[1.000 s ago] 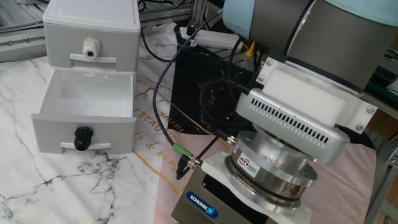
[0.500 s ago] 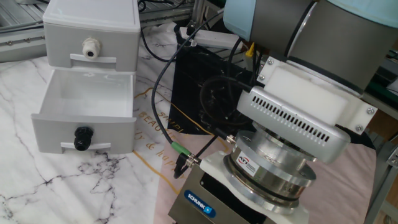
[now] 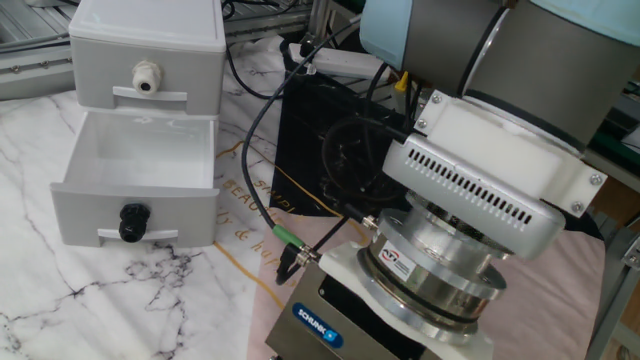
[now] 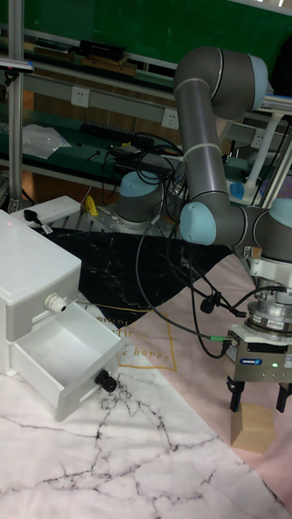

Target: Put things in the drawer

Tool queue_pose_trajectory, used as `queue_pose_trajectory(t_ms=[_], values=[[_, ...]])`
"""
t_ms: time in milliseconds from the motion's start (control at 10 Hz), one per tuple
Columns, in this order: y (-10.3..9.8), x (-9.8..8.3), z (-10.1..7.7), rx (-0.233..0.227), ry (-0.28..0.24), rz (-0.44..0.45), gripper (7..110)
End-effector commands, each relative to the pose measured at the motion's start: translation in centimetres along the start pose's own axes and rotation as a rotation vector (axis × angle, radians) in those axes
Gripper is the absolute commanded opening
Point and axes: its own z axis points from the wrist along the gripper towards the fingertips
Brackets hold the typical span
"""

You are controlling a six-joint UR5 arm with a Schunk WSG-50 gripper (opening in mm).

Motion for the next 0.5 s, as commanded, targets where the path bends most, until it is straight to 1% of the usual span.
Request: queue_pose_trajectory(t_ms=[0, 100, 200, 300, 400], values=[[-0.7, 1.9, -0.1, 0.018, 0.079, 0.001, 88], [-0.8, 2.3, -0.2, 0.024, 0.098, -0.009, 88], [-0.5, 2.6, -0.2, 0.013, 0.11, 0.005, 88], [0.7, 2.5, -0.2, -0.035, 0.105, 0.033, 88], [1.7, 2.0, -0.2, -0.075, 0.086, 0.05, 88]])
